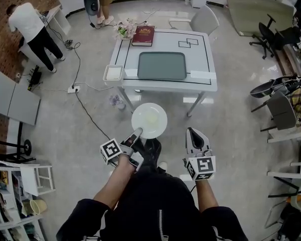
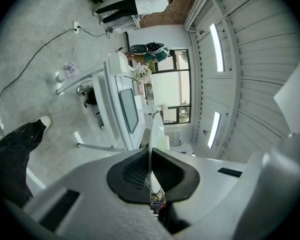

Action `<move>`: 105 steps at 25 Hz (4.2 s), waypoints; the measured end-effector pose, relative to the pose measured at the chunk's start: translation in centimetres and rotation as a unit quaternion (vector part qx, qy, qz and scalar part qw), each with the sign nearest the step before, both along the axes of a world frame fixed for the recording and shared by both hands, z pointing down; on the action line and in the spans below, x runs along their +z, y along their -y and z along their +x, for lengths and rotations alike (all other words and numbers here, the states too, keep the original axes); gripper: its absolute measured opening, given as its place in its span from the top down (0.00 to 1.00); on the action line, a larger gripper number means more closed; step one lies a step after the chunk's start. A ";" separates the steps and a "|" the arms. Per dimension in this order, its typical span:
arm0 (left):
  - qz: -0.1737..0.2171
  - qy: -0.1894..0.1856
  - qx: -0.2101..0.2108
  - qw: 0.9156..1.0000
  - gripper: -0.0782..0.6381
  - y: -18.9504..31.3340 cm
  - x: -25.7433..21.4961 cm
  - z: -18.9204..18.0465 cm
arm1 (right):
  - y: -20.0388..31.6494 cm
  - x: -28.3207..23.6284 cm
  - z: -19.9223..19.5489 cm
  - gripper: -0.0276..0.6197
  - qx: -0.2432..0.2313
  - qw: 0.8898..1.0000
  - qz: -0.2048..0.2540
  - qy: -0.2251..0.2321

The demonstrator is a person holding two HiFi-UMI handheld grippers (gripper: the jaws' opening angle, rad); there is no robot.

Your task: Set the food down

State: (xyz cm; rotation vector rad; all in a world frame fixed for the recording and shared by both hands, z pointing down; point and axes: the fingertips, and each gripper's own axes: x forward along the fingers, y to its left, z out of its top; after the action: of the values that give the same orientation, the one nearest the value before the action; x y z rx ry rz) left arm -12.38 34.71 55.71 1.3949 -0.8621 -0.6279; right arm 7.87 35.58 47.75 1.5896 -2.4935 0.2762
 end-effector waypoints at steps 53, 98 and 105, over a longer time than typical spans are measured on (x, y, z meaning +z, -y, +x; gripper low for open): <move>-0.076 0.007 0.050 0.996 0.87 35.6 4.3 -2.3 | 37.2 3.4 -6.3 0.95 -0.004 0.998 -0.063 -0.014; -0.097 0.011 0.010 0.995 0.87 47.3 6.2 4.7 | 51.1 3.9 0.2 0.95 -0.063 0.996 -0.070 -0.005; -0.099 0.028 0.026 0.994 0.87 47.6 7.1 4.5 | 51.1 3.6 0.3 0.95 -0.052 0.996 -0.070 -0.009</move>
State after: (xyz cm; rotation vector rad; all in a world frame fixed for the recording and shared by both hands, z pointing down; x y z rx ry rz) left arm -7.85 -12.90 62.85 1.2557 -0.9037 -0.4526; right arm 8.16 -15.52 51.30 1.3987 -2.4722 0.4107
